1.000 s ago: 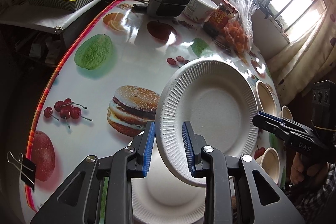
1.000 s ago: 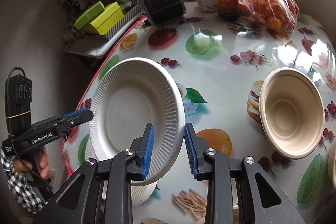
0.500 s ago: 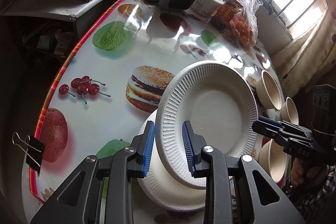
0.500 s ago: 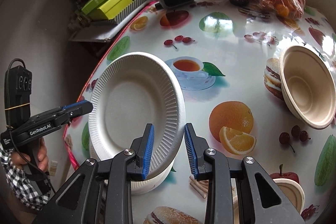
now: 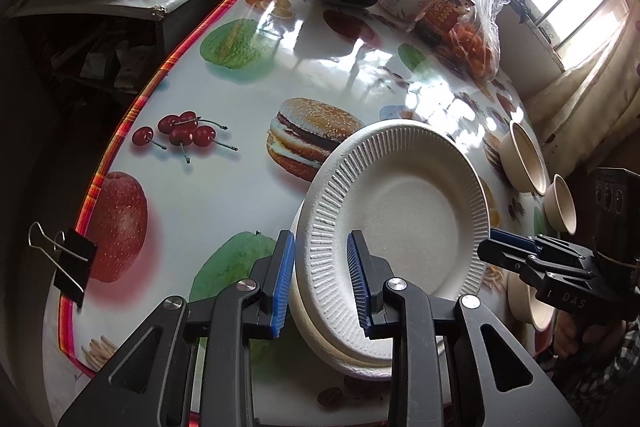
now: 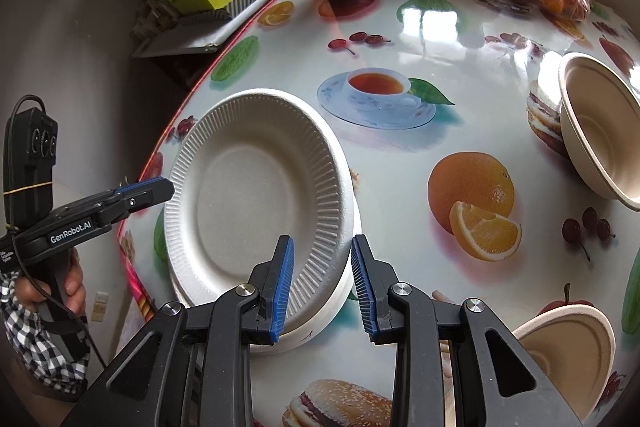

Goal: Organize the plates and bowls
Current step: 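Hold the white paper plate upright above the plate stack with the left gripper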

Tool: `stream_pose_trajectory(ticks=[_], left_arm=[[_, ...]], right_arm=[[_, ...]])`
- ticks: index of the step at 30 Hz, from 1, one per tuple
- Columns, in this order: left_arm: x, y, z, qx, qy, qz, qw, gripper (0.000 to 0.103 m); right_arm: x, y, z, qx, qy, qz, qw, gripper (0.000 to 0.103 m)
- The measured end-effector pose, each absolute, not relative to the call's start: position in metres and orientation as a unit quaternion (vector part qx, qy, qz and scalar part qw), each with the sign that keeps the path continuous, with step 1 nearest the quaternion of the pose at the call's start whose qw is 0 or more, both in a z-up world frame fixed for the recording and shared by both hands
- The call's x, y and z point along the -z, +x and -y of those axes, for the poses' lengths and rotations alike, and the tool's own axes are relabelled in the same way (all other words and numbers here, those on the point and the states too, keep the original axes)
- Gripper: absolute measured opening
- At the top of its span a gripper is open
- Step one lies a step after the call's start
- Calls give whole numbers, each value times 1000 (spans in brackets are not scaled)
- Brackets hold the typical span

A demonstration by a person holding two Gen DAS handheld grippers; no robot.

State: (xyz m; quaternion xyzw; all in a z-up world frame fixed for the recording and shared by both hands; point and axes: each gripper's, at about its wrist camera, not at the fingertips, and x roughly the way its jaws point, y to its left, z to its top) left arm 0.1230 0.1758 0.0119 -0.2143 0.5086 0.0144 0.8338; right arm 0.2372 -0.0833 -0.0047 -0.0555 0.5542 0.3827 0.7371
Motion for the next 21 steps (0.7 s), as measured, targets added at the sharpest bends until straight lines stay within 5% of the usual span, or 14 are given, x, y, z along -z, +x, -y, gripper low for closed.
stream_pose_trajectory(ticks=[21], left_arm=[[-3, 117, -175, -17, -213, -520, 827, 28]], right_arm=[[15, 228, 78, -374, -78, -559, 736, 29]])
